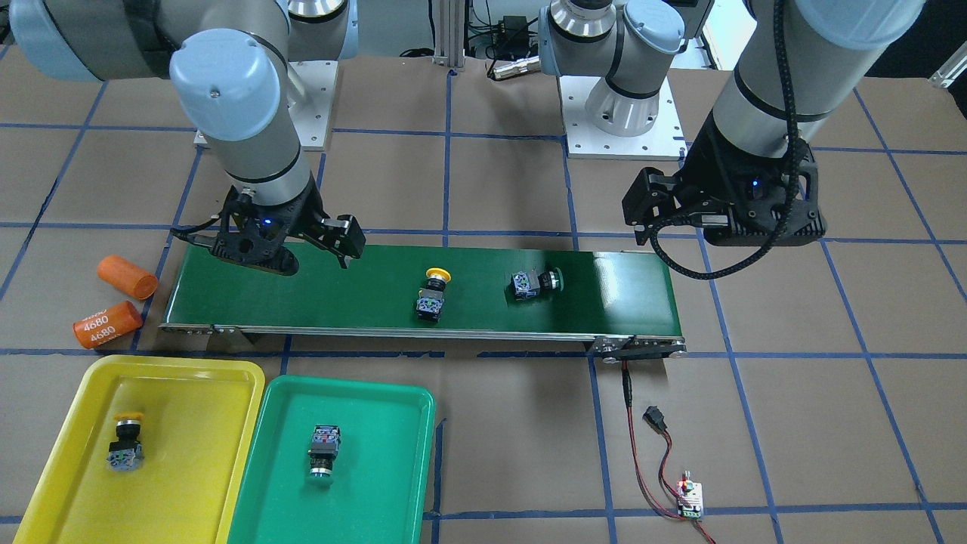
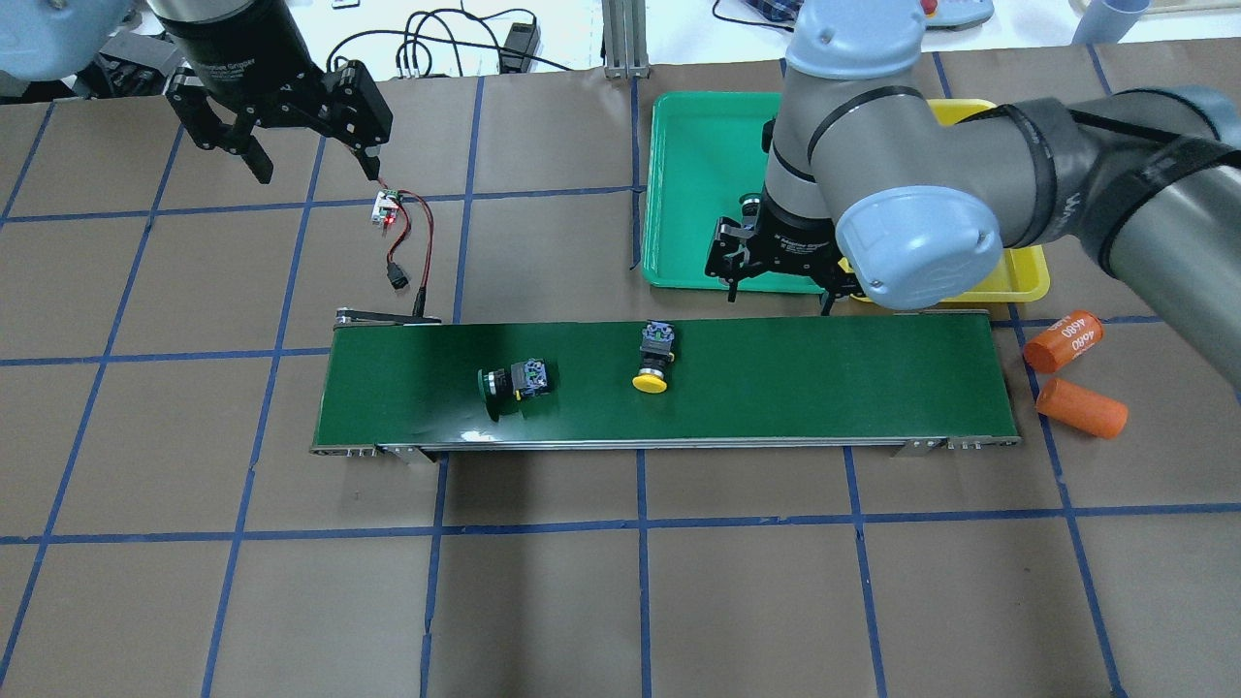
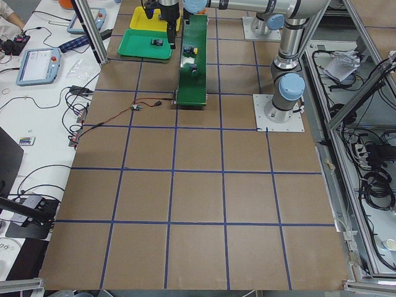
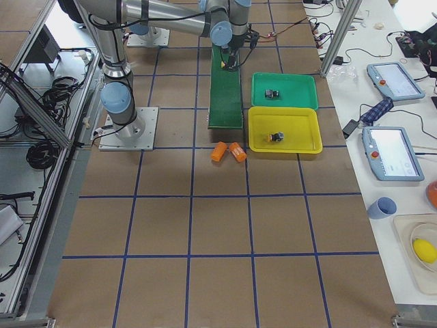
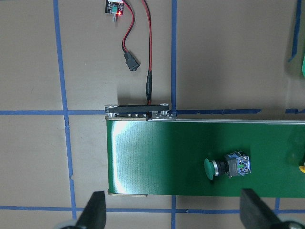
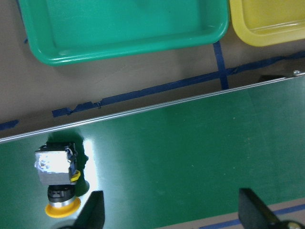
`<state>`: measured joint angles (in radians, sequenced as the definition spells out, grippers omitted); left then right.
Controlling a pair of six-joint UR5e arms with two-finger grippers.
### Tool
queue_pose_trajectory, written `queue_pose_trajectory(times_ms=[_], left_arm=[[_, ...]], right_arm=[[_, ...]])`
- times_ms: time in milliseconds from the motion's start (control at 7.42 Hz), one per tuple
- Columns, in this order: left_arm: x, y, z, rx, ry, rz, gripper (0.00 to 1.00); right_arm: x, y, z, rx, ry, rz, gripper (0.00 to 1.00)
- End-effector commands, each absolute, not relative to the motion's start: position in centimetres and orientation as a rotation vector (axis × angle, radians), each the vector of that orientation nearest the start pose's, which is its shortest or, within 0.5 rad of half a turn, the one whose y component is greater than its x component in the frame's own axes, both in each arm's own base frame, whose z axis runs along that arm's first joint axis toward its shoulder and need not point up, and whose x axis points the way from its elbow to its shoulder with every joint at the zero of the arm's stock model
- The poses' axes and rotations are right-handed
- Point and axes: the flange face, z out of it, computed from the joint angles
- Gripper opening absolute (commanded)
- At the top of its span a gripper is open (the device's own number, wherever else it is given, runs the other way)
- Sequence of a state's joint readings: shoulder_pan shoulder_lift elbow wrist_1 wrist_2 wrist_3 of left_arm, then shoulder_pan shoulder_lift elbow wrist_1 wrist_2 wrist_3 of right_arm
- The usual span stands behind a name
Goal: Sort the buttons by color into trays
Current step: 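Move the right gripper down to the yellow button on the belt and grasp it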
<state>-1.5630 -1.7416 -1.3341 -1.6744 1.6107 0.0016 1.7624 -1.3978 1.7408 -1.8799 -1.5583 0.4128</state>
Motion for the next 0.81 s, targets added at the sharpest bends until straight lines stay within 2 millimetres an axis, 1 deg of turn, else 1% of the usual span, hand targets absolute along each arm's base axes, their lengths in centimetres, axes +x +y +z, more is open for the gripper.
queue_pose_trajectory(times_ms=[0,270,405,539,674], left_arm=[[-12.5,-56.0,50.5,-0.008,3.101,0.055,1.0],[-12.5,-55.9,50.6,-0.008,3.101,0.053,1.0],[-12.5,-55.7,49.7,-0.008,3.101,0.081,1.0],[-12.5,-55.8,50.5,-0.008,3.101,0.058,1.0],[-12.2,-56.0,50.5,-0.015,3.101,0.055,1.0]], right_arm=[[25.5,-50.3,32.6,0.337,3.122,0.052,1.0],[25.9,-50.5,31.2,0.331,3.127,0.092,1.0],[27.2,-50.6,29.9,0.297,3.132,0.089,1.0],[28.5,-50.8,28.3,0.28,3.139,0.077,1.0],[28.9,-50.8,27.4,0.278,3.143,0.1,1.0]])
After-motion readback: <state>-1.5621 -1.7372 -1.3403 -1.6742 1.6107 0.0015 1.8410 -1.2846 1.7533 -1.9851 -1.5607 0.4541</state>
